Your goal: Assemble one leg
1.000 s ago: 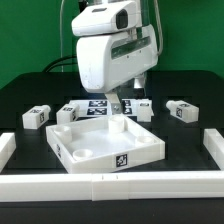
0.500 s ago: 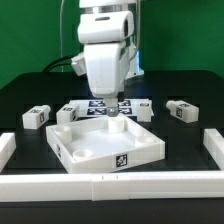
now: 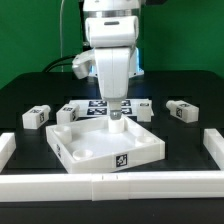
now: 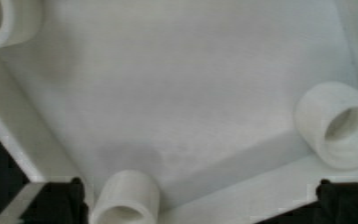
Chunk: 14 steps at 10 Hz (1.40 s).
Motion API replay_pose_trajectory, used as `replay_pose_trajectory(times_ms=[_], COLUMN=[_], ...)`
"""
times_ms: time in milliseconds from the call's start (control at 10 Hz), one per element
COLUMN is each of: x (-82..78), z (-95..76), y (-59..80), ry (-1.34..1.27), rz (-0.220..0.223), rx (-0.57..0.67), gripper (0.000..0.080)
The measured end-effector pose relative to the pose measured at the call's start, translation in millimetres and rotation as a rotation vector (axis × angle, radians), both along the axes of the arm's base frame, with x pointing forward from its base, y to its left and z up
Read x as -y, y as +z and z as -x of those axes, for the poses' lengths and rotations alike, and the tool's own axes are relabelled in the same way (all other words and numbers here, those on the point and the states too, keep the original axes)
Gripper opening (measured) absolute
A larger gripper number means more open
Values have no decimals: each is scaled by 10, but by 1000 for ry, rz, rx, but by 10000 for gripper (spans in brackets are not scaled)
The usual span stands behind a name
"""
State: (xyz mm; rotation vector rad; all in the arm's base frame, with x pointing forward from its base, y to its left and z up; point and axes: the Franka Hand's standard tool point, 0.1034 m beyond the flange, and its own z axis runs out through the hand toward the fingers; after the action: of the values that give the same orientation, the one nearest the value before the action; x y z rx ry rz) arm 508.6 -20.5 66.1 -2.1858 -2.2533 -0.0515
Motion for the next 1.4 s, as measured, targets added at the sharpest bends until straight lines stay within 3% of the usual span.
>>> replay_pose_trajectory(times_ms=[400,600,1100,1400], x=[309,357,270,309], z=[544,584,558,555], y=[-316,-363,-557,-584], ry=[158,154,174,160], rz=[-20,-22,-35,-38], rx=[-50,-57,-77,-79], gripper=[650,650,650,650])
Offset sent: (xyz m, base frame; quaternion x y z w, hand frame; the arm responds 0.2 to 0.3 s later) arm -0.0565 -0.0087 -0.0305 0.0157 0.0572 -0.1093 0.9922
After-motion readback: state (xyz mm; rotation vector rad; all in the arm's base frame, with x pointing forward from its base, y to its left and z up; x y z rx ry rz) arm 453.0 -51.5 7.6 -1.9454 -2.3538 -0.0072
